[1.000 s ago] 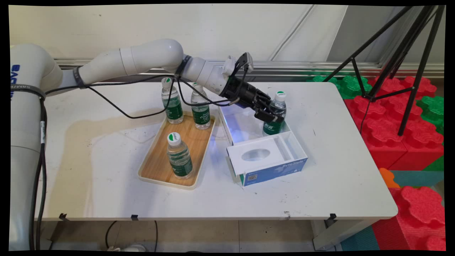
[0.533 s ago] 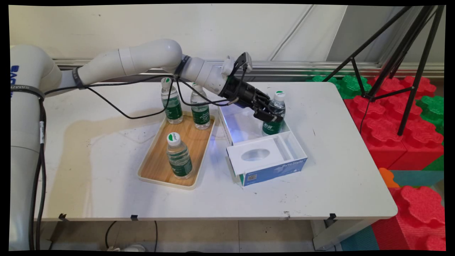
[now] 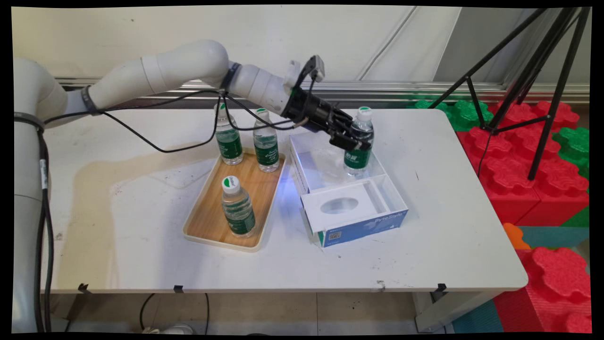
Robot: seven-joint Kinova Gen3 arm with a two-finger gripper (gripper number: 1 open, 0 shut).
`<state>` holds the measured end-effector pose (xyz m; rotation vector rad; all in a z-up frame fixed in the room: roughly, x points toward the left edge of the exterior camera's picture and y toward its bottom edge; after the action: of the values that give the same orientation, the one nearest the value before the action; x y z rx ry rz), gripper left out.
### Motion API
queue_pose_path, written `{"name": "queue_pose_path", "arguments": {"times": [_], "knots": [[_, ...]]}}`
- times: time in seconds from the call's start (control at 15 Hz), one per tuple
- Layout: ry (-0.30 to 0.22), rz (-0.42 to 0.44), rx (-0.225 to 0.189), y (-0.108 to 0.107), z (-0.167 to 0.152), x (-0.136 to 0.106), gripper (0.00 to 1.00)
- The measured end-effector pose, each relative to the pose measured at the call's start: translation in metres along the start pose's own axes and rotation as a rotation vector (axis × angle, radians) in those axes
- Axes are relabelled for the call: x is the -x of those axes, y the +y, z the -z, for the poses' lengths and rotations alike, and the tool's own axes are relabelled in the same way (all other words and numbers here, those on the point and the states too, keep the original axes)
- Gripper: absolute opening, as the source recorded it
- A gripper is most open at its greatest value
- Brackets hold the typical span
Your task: Place the picked object on the tray
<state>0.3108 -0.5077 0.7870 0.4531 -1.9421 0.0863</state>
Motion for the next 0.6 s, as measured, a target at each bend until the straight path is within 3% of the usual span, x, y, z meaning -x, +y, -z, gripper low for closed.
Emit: {"name": "queue_pose_path", "arguments": {"times": [0.6], "knots": [[0.057, -0.010, -0.013, -0.001, 0.041, -0.026, 0.00]]}}
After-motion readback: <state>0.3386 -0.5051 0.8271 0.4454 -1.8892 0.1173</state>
